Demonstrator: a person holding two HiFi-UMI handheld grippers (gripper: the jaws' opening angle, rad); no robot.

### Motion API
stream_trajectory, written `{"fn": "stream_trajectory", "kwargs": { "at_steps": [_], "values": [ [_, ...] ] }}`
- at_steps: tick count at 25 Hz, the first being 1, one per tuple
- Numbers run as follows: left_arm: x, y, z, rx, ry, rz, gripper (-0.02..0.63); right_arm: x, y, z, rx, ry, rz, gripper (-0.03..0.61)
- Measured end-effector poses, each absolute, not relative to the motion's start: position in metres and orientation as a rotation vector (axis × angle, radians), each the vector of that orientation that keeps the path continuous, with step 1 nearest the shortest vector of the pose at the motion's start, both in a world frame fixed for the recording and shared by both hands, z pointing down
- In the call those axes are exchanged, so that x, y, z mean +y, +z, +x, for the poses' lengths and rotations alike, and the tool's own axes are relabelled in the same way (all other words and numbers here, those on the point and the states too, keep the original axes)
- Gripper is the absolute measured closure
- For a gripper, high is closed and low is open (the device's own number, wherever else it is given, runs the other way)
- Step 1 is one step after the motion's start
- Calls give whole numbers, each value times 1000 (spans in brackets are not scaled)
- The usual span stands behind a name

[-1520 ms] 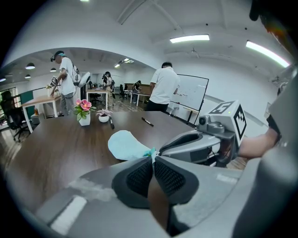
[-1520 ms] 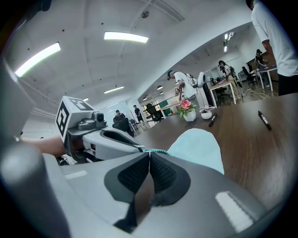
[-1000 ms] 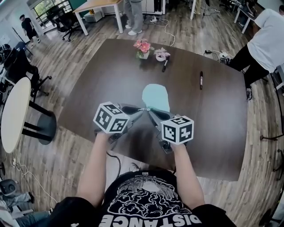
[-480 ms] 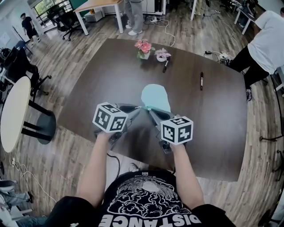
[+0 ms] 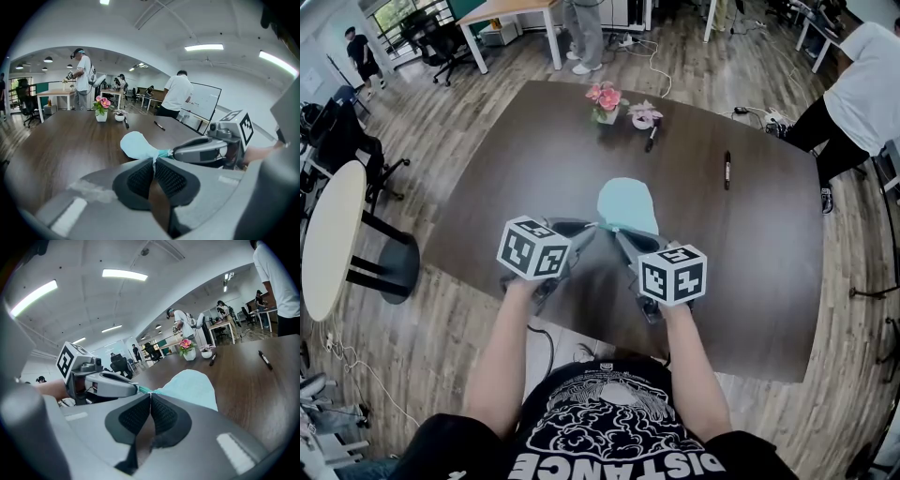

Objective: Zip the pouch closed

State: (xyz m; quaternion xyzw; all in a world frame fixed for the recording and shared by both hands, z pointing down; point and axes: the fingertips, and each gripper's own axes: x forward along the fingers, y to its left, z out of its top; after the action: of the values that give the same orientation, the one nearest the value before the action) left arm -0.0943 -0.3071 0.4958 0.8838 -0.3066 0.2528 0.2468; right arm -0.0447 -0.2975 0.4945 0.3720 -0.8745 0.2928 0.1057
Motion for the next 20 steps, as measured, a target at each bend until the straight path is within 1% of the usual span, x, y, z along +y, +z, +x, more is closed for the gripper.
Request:
{"fn": "stream_trajectory", "kwargs": {
  "at_steps": [20],
  "values": [
    [-305, 499, -108, -934, 698, 2363, 592, -291, 498, -38, -2550, 862, 1123, 572]
  ]
}}
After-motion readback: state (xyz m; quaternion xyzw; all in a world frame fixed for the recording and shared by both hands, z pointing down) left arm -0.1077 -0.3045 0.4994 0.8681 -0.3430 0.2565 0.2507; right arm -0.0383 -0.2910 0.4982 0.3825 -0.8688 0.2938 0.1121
